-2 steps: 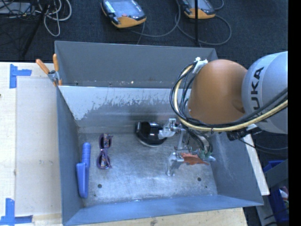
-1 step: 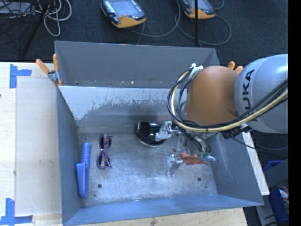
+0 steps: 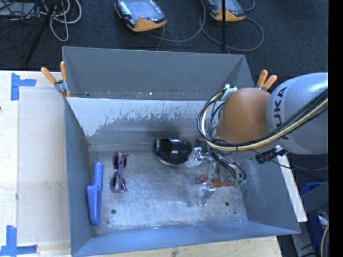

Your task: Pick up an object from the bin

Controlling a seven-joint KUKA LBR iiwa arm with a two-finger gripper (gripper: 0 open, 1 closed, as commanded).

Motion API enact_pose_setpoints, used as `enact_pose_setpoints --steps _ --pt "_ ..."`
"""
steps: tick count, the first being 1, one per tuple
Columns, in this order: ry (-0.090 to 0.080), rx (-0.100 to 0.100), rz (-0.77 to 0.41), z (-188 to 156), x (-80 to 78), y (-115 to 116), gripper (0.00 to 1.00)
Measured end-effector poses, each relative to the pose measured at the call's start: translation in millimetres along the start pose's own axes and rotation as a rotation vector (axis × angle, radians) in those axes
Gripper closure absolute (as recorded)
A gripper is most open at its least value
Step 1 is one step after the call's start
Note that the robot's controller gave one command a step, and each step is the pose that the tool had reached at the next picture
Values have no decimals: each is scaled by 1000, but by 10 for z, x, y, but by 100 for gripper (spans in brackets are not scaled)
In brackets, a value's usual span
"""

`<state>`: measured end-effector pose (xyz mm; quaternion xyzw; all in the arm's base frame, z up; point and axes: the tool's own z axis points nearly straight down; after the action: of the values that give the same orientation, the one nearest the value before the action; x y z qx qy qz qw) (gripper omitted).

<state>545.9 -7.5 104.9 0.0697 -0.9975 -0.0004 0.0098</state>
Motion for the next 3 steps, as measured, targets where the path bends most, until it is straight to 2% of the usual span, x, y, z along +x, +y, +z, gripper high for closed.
enact_pose_setpoints --steps 1,2,3 --pt "0 11 2 312 -183 -115 0" --pt "-21 -1 36 277 -8 -371 0" --pt "-21 4 -226 252 -10 -876 100"
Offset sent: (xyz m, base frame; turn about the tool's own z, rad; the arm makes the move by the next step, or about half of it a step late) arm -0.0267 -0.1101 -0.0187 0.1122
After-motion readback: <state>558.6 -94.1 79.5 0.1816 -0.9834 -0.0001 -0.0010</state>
